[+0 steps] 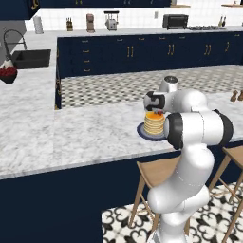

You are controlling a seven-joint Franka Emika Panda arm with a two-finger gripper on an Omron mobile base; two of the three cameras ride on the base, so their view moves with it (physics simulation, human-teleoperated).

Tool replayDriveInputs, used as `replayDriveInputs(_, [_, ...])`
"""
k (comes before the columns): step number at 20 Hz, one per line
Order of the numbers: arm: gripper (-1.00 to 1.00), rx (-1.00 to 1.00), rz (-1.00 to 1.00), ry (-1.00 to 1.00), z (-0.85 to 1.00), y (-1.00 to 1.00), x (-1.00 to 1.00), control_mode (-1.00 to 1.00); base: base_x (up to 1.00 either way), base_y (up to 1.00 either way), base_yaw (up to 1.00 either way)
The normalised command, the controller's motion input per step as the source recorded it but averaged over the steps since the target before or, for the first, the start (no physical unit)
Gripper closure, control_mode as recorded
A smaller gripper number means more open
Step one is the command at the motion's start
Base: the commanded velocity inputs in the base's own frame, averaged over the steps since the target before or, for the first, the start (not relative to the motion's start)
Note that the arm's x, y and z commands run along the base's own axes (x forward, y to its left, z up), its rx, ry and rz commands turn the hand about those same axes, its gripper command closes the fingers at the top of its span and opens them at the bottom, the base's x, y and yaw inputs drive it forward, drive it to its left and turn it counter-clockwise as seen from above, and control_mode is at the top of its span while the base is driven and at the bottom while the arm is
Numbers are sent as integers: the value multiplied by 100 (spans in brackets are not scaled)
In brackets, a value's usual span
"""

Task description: Take the strawberry from the fridge and place it on top of the pancake, located on the dining counter.

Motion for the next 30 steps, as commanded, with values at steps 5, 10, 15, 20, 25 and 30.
replayDriveInputs(5, [100,0,0,2,-14,0,3,-100,0,0,0])
replayDriveInputs(10, [100,0,0,0,-17,0,15,-100,0,0,0])
replayDriveInputs(15, [100,0,0,0,-12,0,10,-100,0,0,0])
replayDriveInputs(20, [100,0,0,0,-3,0,5,-100,0,0,0])
replayDriveInputs(25, [100,0,0,0,4,0,22,-100,0,0,0])
replayDriveInputs(30, [100,0,0,0,7,0,27,-100,0,0,0])
